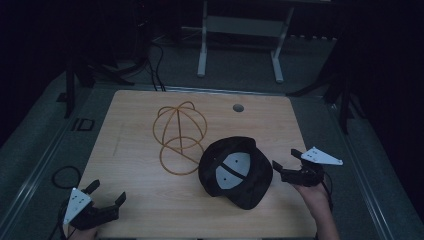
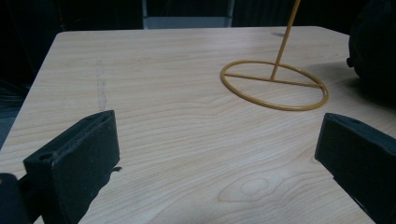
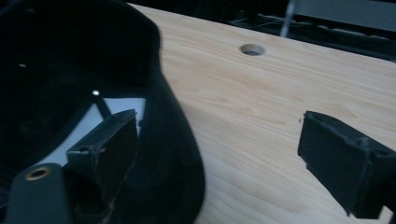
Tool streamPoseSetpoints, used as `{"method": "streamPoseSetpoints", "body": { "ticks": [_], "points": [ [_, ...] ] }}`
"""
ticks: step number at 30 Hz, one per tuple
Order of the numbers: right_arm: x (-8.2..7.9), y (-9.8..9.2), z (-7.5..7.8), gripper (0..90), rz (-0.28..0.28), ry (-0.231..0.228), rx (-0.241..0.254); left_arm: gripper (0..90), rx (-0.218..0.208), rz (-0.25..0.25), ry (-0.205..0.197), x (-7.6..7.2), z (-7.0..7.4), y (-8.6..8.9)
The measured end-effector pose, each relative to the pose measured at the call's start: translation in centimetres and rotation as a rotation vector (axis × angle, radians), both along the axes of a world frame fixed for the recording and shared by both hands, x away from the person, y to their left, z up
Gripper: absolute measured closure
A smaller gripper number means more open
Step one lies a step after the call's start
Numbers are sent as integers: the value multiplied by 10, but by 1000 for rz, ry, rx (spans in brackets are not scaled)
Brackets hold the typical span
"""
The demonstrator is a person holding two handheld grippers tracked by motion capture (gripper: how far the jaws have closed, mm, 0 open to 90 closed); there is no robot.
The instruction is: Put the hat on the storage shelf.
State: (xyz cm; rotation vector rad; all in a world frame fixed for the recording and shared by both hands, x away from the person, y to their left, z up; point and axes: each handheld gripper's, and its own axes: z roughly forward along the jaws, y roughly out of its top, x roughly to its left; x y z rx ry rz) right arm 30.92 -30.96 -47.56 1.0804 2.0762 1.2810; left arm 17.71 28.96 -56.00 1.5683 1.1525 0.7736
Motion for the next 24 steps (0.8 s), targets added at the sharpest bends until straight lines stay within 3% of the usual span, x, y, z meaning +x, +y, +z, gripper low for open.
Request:
{"method": "streamPoseSetpoints", "body": {
  "ticks": [8,15,24],
  "points": [
    [11,21,7,139,64,-8,-4,3,-2,-10,1,0,0,0],
    [23,49,11,139,135,-9,-43,3,-11,-16,1,0,0,0],
    [40,73,13,144,174,-7,-70,3,-13,-26,0,1,0,-1]
  ]
}}
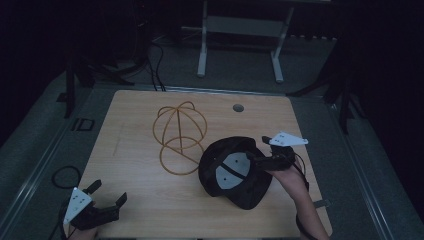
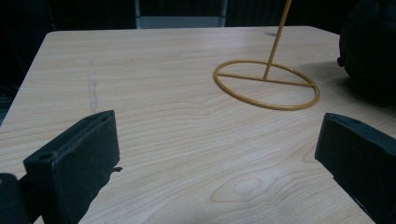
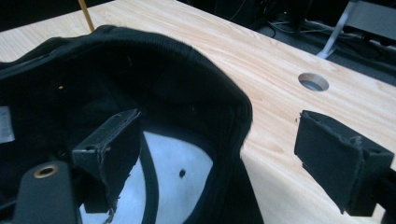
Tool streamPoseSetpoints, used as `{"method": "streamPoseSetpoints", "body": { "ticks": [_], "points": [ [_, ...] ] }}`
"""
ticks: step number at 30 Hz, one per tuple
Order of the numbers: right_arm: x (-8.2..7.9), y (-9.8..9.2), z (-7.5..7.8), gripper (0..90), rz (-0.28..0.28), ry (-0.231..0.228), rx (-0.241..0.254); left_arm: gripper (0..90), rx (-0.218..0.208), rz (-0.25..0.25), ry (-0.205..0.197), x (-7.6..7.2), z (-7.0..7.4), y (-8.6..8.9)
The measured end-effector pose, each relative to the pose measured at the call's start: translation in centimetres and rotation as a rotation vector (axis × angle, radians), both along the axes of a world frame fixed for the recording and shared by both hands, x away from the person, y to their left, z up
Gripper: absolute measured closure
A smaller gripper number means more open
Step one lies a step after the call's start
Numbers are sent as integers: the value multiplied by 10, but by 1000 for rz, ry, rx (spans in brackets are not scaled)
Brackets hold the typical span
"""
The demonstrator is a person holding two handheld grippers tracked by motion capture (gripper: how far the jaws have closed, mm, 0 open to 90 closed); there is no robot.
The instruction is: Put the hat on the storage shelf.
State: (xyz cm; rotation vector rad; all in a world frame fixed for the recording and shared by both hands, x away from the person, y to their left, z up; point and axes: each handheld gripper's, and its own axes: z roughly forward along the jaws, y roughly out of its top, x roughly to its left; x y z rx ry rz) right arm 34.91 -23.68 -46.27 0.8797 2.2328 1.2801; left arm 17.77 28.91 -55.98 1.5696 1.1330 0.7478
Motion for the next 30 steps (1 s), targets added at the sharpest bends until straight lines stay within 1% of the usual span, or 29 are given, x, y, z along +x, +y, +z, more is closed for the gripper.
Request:
{"method": "streamPoseSetpoints", "body": {
  "ticks": [1,2,3,5,6,7,9,10,11,13,14,15,16,18,19,20,21,23,26,27,30],
  "points": [
    [3,3,0,148,8,10,1,3,1,-1,0,0,0,0],
    [8,9,-1,157,14,9,-16,3,1,-1,0,0,0,0],
    [8,9,-1,157,14,9,-16,3,-1,-2,0,0,0,0],
    [13,15,-2,176,23,9,-36,3,-2,-2,1,0,0,0],
    [17,19,-3,224,40,13,-58,3,-3,-3,0,0,0,0],
    [17,19,-3,224,40,13,-58,3,-4,-3,-1,0,0,0],
    [21,23,-4,239,40,17,-80,3,-4,-4,0,0,0,0],
    [25,27,-5,272,50,15,-81,3,-3,-6,-1,0,0,0],
    [25,27,-5,272,50,15,-81,3,-5,-8,-2,0,0,0],
    [29,32,-5,339,66,11,-88,3,-2,-8,0,0,0,0],
    [29,32,-5,339,66,11,-88,3,-3,-8,-1,0,0,0],
    [31,35,-5,417,84,8,-100,3,-3,-9,0,0,0,0],
    [31,35,-5,417,84,8,-100,3,-2,-10,2,0,0,0],
    [33,39,-6,474,89,3,-122,3,0,-13,2,0,0,0],
    [34,40,-6,496,84,-1,-133,3,1,-13,3,0,0,0],
    [35,40,-6,587,86,-10,-138,3,2,-13,2,0,0,0],
    [35,40,-6,587,86,-10,-138,3,1,-14,3,0,0,0],
    [36,40,-5,644,84,-19,-146,3,1,-12,5,0,0,0],
    [36,40,-3,754,83,-41,-185,3,0,-12,4,0,0,0],
    [35,40,-2,862,90,-47,-191,3,0,-12,4,0,0,0],
    [34,39,-1,871,93,-45,-201,3,-2,-11,3,0,-1,0]
  ]
}}
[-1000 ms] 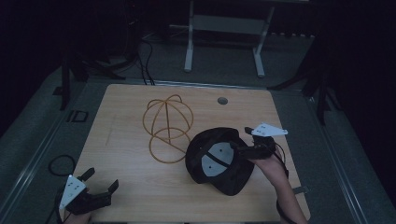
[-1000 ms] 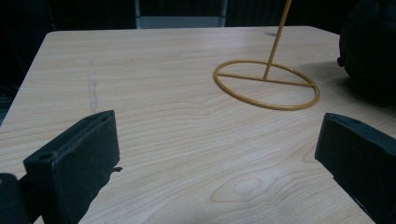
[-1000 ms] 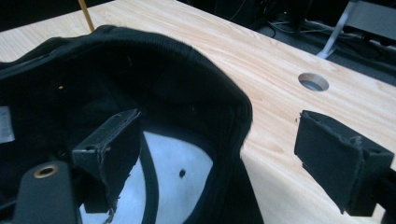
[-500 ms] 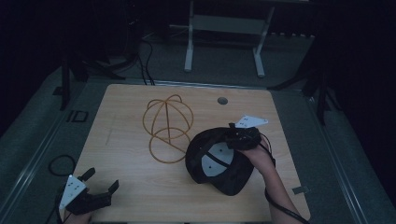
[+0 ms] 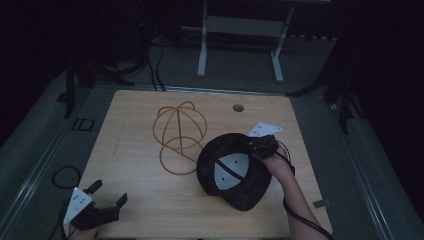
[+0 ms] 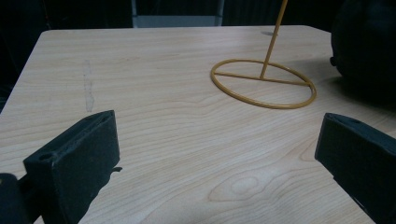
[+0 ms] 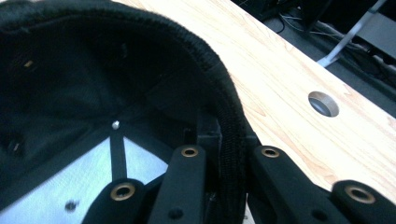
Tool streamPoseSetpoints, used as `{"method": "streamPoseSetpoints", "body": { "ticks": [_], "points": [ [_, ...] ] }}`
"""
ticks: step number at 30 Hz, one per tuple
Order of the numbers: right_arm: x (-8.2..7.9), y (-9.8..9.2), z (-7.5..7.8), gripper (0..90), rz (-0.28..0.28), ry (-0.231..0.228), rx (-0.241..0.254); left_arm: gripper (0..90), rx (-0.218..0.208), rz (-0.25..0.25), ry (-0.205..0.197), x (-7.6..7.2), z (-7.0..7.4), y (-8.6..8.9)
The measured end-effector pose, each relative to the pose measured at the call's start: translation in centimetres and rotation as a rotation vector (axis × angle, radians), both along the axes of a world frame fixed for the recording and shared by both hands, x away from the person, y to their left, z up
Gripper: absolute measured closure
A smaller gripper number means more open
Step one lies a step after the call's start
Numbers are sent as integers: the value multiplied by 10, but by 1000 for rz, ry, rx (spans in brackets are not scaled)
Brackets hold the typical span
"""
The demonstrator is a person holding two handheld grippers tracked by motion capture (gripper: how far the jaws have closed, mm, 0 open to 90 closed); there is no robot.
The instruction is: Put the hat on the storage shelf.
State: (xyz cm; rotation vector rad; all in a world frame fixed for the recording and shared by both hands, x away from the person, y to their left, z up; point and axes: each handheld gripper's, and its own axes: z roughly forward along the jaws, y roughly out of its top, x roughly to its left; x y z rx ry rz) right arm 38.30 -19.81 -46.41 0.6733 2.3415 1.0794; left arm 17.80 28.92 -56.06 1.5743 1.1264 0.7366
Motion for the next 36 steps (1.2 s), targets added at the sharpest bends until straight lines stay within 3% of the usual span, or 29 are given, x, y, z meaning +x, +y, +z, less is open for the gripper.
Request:
{"method": "streamPoseSetpoints", "body": {
  "ticks": [3,13,17,21,27,30,34,36],
  "points": [
    [-2,-2,2,877,16,16,19,3,0,0,2,0,0,0],
    [-14,-13,23,881,30,34,162,3,-2,-6,4,0,0,-3],
    [-18,-15,31,881,31,23,184,3,2,-14,9,0,1,-9],
    [-25,-18,45,882,22,-18,182,3,-10,-40,9,-1,3,-17],
    [-32,-23,60,881,13,-47,196,3,-27,-73,1,-2,11,-41],
    [-34,-26,67,881,9,-57,213,3,29,-73,32,-3,17,-55],
    [-39,-30,76,881,1,-80,223,3,4,-114,71,-1,24,-73],
    [-41,-32,81,881,-1,-90,230,3,24,-143,99,2,24,-84]
  ]
}}
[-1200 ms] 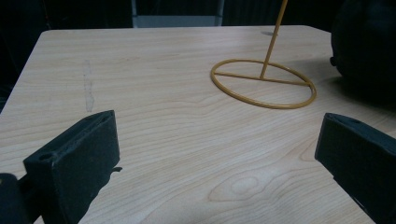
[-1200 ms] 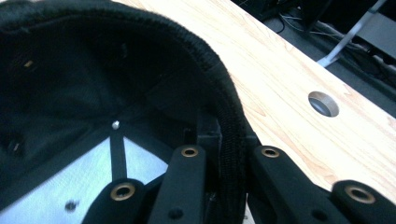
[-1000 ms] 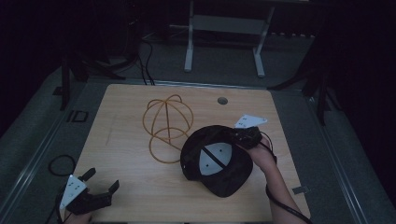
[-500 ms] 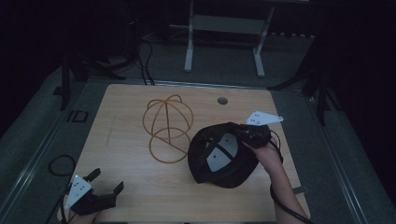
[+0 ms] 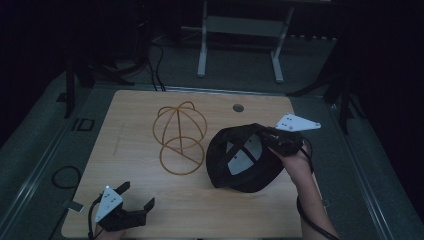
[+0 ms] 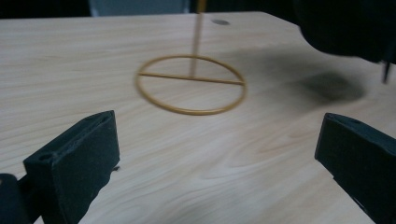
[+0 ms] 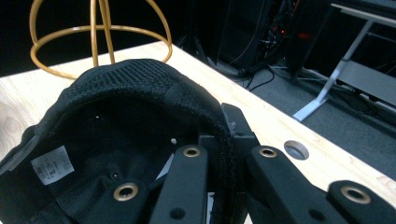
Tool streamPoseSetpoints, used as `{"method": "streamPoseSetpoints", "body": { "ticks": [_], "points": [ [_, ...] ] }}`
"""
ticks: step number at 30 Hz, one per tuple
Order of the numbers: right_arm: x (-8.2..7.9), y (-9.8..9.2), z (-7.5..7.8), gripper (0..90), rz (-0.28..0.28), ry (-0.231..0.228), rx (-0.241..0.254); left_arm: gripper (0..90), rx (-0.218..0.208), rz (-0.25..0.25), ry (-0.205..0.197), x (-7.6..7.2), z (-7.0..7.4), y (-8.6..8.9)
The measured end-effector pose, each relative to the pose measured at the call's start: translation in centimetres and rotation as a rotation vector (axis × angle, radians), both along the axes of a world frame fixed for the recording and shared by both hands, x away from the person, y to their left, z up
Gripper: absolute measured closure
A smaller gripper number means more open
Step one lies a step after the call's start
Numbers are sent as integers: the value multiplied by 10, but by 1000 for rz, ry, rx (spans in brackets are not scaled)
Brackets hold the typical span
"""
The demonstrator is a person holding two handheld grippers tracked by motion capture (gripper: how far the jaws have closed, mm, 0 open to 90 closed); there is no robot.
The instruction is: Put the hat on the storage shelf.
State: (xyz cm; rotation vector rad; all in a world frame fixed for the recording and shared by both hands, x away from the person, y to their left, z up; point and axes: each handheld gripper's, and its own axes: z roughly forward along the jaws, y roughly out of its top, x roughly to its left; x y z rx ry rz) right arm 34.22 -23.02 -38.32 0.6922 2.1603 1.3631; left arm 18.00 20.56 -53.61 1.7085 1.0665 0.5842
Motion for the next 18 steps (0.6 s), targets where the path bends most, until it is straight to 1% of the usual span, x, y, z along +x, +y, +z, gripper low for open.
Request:
{"method": "streamPoseSetpoints", "body": {
  "ticks": [1,2,5,8,9,10,12,14,15,17,18],
  "points": [
    [-1,-1,2,881,-4,-2,5,3,15,-13,4,1,0,-6],
    [-3,-1,4,881,-9,-4,11,3,16,-32,7,1,0,-12],
    [-7,-3,11,881,-12,-14,26,3,-21,-91,34,3,4,-28],
    [-12,-3,15,881,-18,-26,30,3,-60,-140,40,5,11,-44],
    [-13,-2,16,881,-21,-33,26,3,-71,-159,37,7,13,-49],
    [-13,-2,16,881,-22,-32,28,3,-78,-168,35,8,15,-53],
    [-14,-1,16,881,-21,-31,27,3,-77,-198,23,12,22,-66],
    [-15,-1,16,881,-25,-32,19,3,-66,-216,14,15,27,-77],
    [-15,0,16,881,-23,-32,19,3,-66,-231,11,17,29,-82],
    [-16,0,16,881,-22,-36,14,3,-62,-245,6,20,34,-91],
    [-16,0,15,881,-25,-37,15,3,-68,-255,4,22,36,-95]
  ]
}}
